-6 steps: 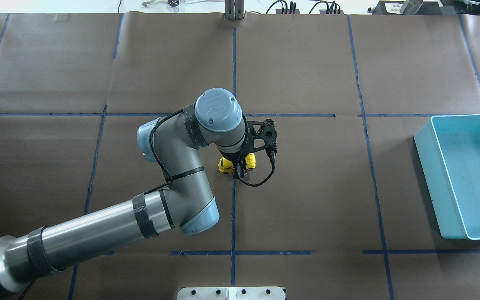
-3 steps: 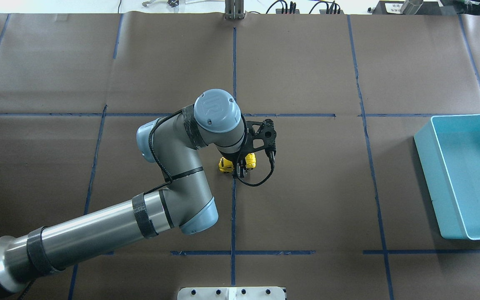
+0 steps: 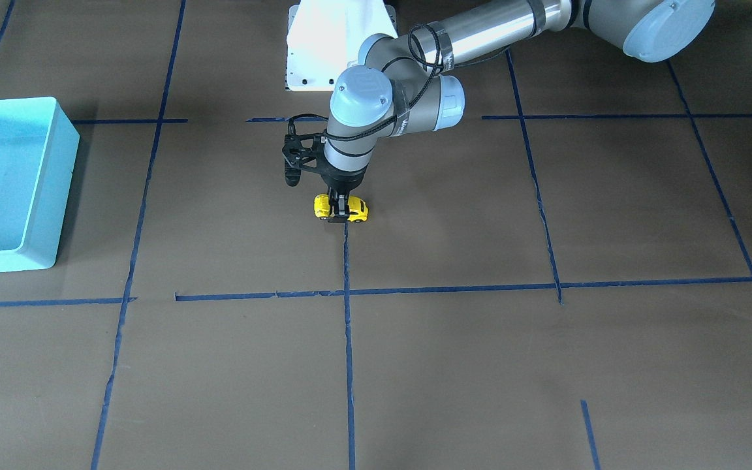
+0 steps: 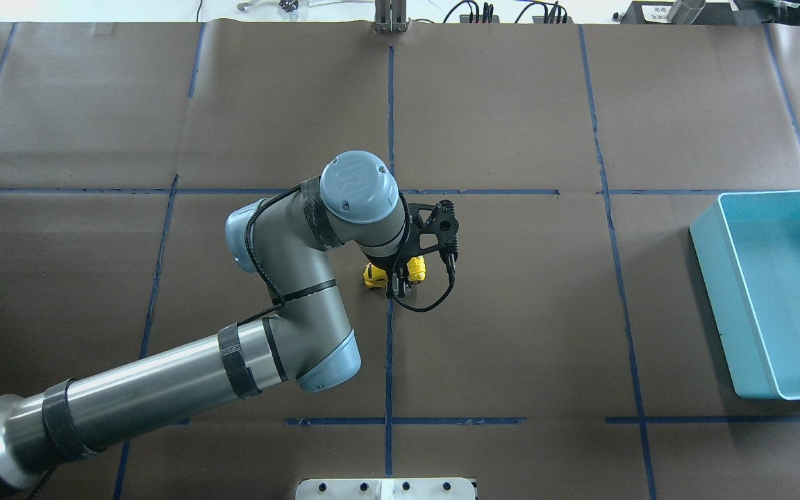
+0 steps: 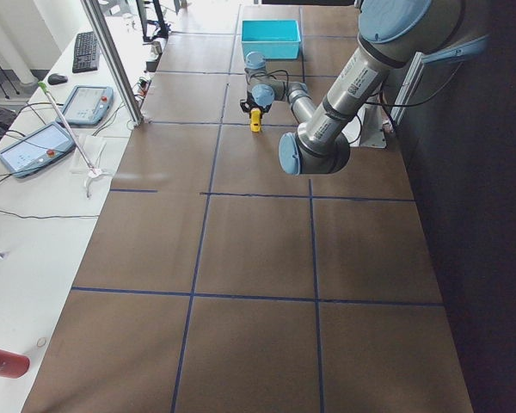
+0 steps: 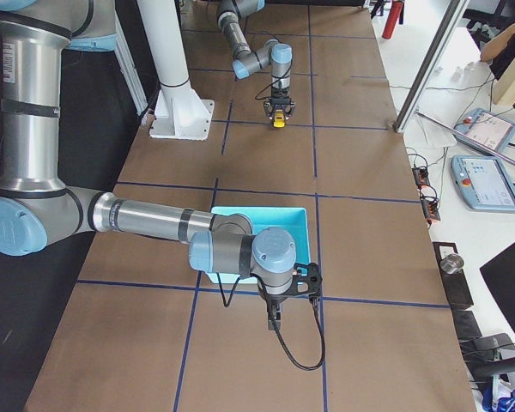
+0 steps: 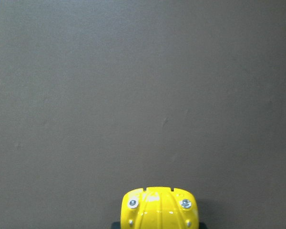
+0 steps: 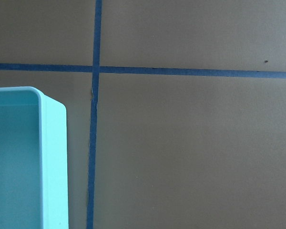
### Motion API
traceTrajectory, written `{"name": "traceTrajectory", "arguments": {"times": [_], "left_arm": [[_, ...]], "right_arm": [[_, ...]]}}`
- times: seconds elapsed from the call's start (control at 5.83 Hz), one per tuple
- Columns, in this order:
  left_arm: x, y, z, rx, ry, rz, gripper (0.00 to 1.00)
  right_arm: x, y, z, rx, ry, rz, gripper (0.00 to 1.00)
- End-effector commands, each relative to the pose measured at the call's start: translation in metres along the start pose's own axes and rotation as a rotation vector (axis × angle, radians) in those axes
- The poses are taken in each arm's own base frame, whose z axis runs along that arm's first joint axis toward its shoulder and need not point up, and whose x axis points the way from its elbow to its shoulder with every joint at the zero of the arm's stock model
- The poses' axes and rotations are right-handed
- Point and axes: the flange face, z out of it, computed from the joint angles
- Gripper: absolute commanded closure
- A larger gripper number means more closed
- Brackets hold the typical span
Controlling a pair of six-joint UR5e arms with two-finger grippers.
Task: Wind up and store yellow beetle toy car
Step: 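Press the car down and drag it backward along the table with the left gripper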
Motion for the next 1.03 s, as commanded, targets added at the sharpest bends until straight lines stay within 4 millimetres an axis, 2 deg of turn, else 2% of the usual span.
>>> {"name": "traceTrajectory", "arguments": {"times": [0.0,0.34,0.86], "left_arm": [[0.0,0.006,0.004,0.003,-0.008,0.003,1.0],[0.0,0.008,0.002,0.006,-0.01,0.005,1.0],[0.003,0.024,0.004,0.0,-0.008,0.017,1.0]], "right_arm": [[0.0,0.0,0.0,0.0,0.0,0.0,0.0],[0.0,0.0,-0.001,0.001,0.0,-0.001,0.0],[0.0,0.0,-0.001,0.001,0.0,-0.001,0.0]]}}
